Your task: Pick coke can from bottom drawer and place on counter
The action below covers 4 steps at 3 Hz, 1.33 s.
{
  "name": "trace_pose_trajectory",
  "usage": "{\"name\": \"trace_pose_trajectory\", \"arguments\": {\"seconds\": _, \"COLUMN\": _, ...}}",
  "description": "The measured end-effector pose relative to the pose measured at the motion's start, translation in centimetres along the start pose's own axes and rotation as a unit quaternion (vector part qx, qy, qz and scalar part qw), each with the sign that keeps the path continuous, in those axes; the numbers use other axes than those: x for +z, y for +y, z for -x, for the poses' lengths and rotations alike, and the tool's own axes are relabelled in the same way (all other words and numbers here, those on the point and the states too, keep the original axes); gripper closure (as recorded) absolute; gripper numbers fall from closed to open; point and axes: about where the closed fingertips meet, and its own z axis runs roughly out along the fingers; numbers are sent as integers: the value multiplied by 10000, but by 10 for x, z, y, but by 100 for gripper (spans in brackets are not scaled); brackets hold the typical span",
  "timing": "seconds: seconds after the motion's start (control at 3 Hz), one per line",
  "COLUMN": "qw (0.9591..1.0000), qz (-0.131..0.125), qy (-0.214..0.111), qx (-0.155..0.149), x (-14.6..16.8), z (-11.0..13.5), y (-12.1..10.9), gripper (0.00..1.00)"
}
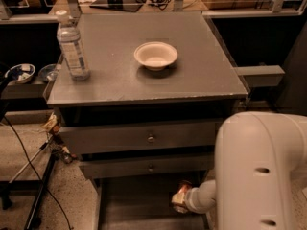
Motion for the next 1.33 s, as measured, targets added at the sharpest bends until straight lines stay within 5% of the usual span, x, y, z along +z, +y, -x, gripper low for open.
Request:
{"name": "trace_pose_trajectory", "arguments": {"seconds": 0.33, "qw": 9992, "qz": 53, "qy": -374, "qx": 144, "x": -41, "z": 14, "y": -15, "gripper": 100}}
{"name": "trace_pose_trajectory", "arguments": {"seconds": 0.67, "qw": 9990, "qz": 35, "qy": -426, "qx": 140, "x": -47, "z": 16, "y": -17, "gripper": 100}}
{"name": "trace_pose_trajectory", "arguments": {"seconds": 1.33, "qw": 9945, "qz": -196, "qy": -994, "qx": 259, "x": -119, "z": 25, "y": -44, "gripper": 100}}
